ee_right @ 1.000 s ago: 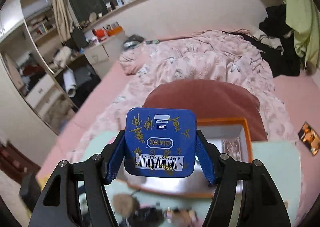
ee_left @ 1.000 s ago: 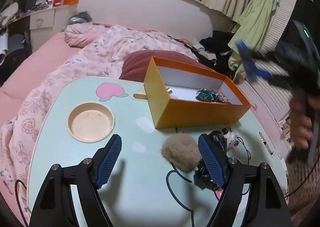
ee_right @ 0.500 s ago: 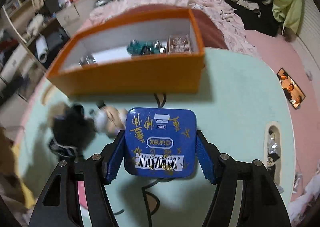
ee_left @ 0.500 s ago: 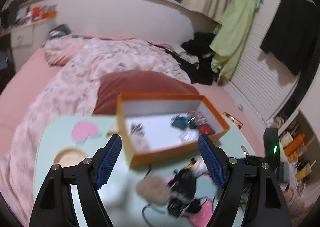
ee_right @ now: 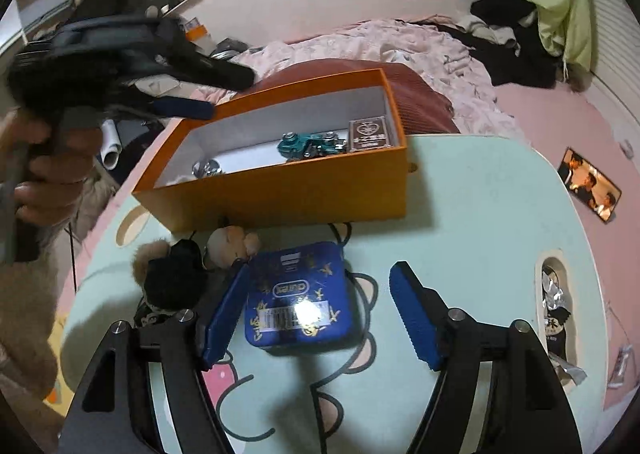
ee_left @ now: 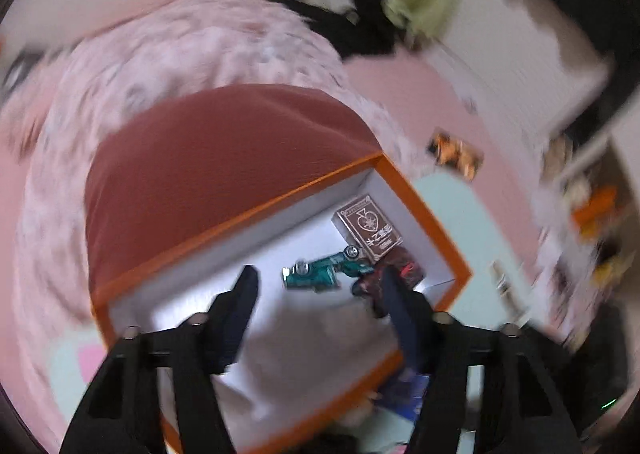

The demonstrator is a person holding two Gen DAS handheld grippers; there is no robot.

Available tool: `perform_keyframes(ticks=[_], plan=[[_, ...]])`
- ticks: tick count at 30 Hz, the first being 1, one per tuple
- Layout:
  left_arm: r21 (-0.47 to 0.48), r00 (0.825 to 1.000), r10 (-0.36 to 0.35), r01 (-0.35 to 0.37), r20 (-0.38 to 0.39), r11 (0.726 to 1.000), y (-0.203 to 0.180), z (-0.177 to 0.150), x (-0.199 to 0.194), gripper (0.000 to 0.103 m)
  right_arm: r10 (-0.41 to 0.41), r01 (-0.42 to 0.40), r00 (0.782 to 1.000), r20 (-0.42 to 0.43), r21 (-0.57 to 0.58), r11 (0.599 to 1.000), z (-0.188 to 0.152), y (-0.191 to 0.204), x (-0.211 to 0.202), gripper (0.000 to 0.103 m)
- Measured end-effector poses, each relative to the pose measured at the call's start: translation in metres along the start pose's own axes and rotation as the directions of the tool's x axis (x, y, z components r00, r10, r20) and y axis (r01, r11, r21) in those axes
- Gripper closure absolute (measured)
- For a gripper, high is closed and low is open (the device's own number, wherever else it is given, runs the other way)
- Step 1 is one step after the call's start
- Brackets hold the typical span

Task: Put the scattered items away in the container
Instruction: 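Lift the blue tin out and place it on the table, then grasp the green toy car in the box with the left tool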

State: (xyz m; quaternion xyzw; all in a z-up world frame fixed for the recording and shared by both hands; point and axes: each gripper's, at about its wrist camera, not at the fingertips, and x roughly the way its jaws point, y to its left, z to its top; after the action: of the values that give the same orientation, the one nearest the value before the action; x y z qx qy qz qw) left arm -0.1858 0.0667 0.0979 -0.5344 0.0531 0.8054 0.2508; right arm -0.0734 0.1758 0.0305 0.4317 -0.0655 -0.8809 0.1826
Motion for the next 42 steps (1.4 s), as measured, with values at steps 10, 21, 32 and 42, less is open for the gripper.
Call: perform_keyframes(ticks=[10,21,32,42], plan=[[0.286,0.989,0.018,0.025,-0.148,0.958,-0.017,0.010,0.042,0.062,0.026,-0.026,1.000,0.002,0.043,0.999,-0.002,-0.010,-0.006,0.031],[0.296,0.979,0.119,-0.066,-0.164,0.953,-0.014,0.009,0.080,0.076,0.059,-0.057,0.998,-0.013,0.095,0.994,-0.004,-0.022,-0.003,0.031],[0.201,1.000,0.027,-0.027,0.005,0.979,-0.003,0.005,0.031,0.076,0.063,-0.061,0.998,-0.021,0.097,0.993,-0.007,-0.018,-0.004,0.031],[0.070,0.977,-0.073,0.060,0.198,0.996,-0.001,-0.072,-0.067,0.076,0.071,-0.068,0.997,-0.027,0.116,0.991,-0.009,-0.018,-0.005,0.031]])
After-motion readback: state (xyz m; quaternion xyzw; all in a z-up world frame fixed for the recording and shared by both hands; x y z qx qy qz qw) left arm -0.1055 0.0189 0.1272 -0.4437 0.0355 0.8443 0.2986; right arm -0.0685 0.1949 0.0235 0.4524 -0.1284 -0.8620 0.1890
